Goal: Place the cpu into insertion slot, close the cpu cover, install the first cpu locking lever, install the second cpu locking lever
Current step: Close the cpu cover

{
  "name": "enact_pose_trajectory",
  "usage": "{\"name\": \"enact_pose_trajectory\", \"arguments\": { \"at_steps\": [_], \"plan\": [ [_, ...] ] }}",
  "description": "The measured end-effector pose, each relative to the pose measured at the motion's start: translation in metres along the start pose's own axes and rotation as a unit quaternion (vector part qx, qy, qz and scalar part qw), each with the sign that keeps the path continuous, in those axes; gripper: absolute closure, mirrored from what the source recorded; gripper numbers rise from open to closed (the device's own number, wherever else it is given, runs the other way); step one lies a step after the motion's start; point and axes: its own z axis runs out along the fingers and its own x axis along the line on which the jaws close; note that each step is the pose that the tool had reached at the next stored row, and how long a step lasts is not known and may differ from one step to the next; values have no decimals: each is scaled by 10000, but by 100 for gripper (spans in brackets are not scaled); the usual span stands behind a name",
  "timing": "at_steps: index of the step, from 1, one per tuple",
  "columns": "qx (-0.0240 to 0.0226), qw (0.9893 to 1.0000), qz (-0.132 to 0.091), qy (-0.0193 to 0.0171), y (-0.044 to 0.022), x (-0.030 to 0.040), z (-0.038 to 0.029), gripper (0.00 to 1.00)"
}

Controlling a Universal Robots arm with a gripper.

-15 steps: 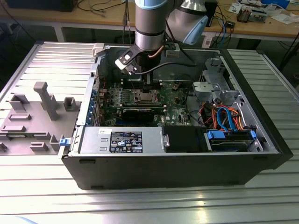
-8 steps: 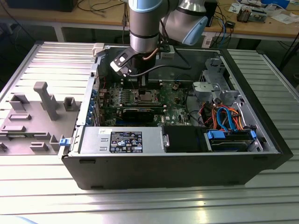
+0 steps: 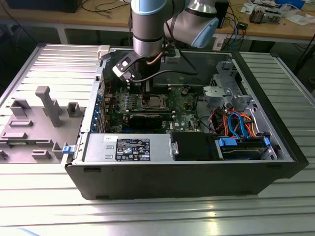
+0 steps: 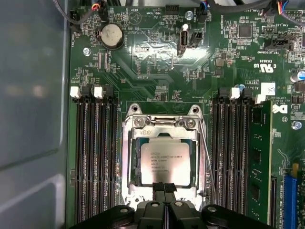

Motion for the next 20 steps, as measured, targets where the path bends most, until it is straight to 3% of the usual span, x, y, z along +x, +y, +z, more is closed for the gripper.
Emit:
{"name": "enact_pose_trajectory", "arguments": {
  "at_steps": [6,13,20],
  "plan": [
    [2,10000,-97,7,-48,1,31,89],
    [4,9999,-136,11,-54,-1,77,89],
    [1,9999,-140,15,-52,2,69,89]
  ]
}}
